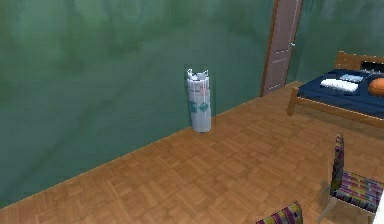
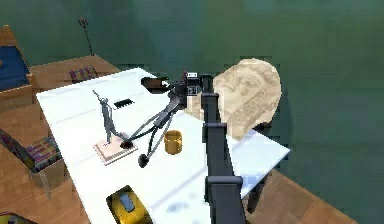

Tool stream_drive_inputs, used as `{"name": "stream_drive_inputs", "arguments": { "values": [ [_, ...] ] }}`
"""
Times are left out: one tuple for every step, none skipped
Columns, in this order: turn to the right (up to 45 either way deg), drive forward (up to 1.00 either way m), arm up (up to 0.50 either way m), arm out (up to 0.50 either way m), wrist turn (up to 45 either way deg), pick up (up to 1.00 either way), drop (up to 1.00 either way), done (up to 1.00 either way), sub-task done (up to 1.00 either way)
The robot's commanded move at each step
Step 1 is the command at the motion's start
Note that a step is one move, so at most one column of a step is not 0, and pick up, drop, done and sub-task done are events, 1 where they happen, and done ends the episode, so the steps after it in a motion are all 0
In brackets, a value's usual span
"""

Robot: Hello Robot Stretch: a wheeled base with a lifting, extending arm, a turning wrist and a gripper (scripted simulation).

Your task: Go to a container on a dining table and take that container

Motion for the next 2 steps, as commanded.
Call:
{"name": "stream_drive_inputs", "arguments": {
  "values": [
    [0.0,0.00,0.00,0.00,45.0,0.00,0.00,0.00,0.00],
    [0.0,0.00,0.00,0.00,45.0,0.00,0.00,0.00,0.00]
  ]
}}
